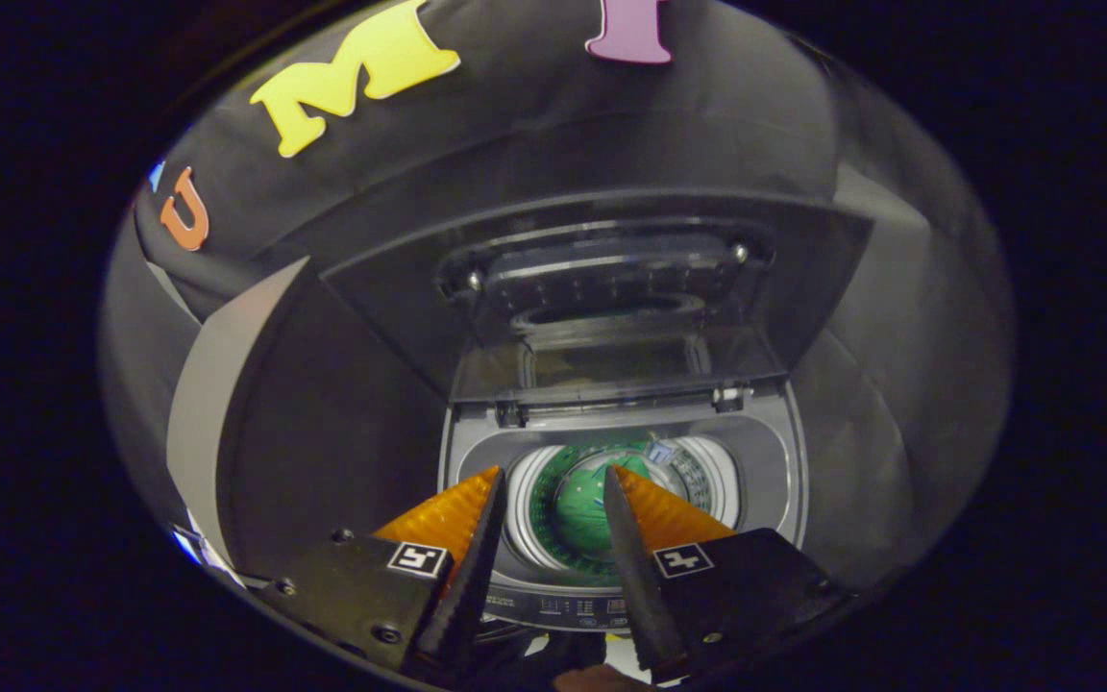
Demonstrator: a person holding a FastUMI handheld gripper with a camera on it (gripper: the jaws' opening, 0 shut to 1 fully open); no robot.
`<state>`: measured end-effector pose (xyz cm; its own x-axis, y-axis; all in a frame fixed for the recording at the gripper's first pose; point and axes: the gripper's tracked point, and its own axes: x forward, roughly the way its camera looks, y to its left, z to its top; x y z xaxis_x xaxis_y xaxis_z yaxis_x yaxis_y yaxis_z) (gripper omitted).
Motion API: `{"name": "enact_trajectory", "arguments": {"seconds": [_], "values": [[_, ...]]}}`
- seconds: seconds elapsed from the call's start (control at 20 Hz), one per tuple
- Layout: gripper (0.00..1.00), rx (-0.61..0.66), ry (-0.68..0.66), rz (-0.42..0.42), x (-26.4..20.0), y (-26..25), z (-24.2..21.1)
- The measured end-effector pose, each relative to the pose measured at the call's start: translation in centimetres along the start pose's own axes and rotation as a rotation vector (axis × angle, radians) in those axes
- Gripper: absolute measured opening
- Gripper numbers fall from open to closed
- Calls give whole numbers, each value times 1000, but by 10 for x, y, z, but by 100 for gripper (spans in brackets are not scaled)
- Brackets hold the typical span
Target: Put the clothes into the washing machine and then close the washing machine lid.
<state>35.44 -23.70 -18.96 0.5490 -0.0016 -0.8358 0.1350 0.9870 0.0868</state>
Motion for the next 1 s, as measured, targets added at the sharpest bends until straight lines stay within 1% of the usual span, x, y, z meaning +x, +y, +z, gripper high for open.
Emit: {"name": "enact_trajectory", "arguments": {"seconds": [0.1,0.2,0.25,0.35,0.4,0.65,0.75,0.85,1.0], "values": [[64,-28,-70,-25,-17,2,27],[65,-50,-158,46,-28,22,56],[66,-51,-182,58,-29,28,70],[92,-66,-222,52,-34,33,88],[95,-88,-233,38,-34,32,97],[94,-235,-338,-59,-23,33,151],[94,-238,-370,-80,-9,32,168],[94,-220,-379,-70,0,33,180],[94,-205,-361,-82,20,25,188]]}}
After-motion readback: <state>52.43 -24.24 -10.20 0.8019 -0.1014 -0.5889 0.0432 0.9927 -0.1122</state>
